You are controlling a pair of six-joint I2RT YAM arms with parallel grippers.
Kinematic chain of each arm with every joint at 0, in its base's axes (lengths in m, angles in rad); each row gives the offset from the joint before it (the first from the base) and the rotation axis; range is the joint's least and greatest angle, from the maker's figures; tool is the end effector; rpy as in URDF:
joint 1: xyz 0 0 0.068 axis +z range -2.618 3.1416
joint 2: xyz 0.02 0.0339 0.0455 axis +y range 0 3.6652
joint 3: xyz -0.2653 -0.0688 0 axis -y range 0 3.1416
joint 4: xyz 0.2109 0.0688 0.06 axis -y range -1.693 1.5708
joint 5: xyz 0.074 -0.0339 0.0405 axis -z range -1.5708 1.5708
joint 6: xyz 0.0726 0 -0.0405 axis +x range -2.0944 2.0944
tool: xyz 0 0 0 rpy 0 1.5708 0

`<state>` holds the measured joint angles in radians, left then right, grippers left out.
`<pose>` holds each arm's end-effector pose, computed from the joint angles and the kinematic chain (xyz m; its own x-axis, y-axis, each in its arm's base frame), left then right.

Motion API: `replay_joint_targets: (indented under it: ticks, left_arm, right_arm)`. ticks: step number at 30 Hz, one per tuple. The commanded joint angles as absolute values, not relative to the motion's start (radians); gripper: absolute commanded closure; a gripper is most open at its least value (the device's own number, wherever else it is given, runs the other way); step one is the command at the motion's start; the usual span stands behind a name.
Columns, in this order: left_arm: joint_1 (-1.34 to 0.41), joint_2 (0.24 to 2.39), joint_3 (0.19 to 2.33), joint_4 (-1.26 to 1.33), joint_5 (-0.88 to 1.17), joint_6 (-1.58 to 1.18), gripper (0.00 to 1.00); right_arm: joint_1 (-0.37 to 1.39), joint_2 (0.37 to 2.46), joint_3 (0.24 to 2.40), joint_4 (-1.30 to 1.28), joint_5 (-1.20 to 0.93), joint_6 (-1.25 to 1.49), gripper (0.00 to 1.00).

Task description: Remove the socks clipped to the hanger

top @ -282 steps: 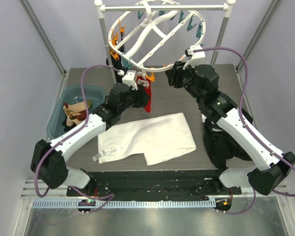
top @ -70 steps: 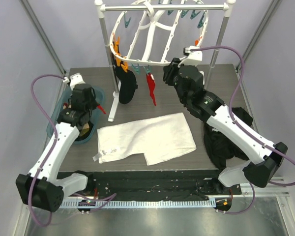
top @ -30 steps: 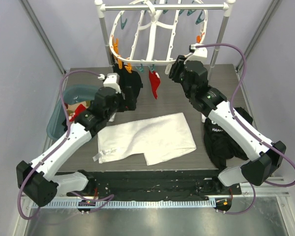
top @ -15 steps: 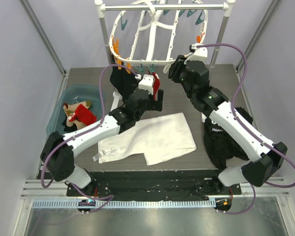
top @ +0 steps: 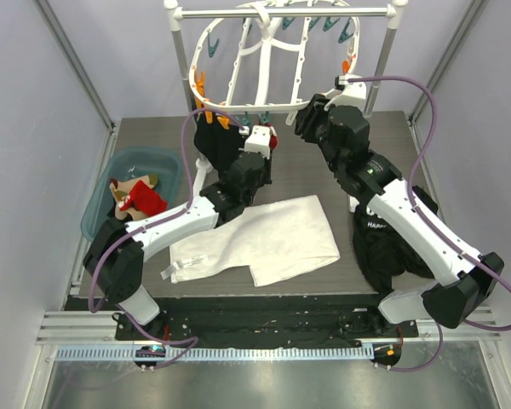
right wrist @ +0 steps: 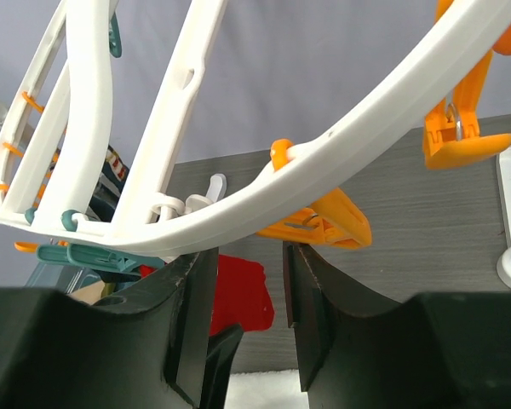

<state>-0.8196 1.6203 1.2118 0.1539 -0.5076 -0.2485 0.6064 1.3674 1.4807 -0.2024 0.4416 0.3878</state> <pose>0.2876 -0.2562 0.3151 -0.2447 -0.0528 -0.9681 0.2656 0.9567 -0.1194 0.2710 0.1502 0.4444 -0.1303 0.3257 -0.9365 -0.1255 0.9315 0.3414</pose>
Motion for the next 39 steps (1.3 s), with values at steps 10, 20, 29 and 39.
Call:
replay_joint_targets:
  ticks: [10,20,29,39]
  left_arm:
    - [-0.822,1.546,1.243,0.189,-0.417,-0.264,1.00]
    - [-0.841,1.418,1.158,0.153,-0.365,-0.316,1.00]
    - [-0.885,1.338,1.089,0.146,-0.374,-0.321,1.00]
    - [-0.939,1.281,1.057,0.146,-0.396,-0.313,1.00]
  right_arm:
    - [0.591,1.319,1.463,-0.152,0.440,0.394,0.55]
    - [0.574,1.301,1.470,-0.176,0.403,0.379,0.51]
    - [0.572,1.247,1.519,-0.343,0.261,0.376,0.36]
    - [0.572,1.152,1.551,-0.391,0.138,0.382,0.34]
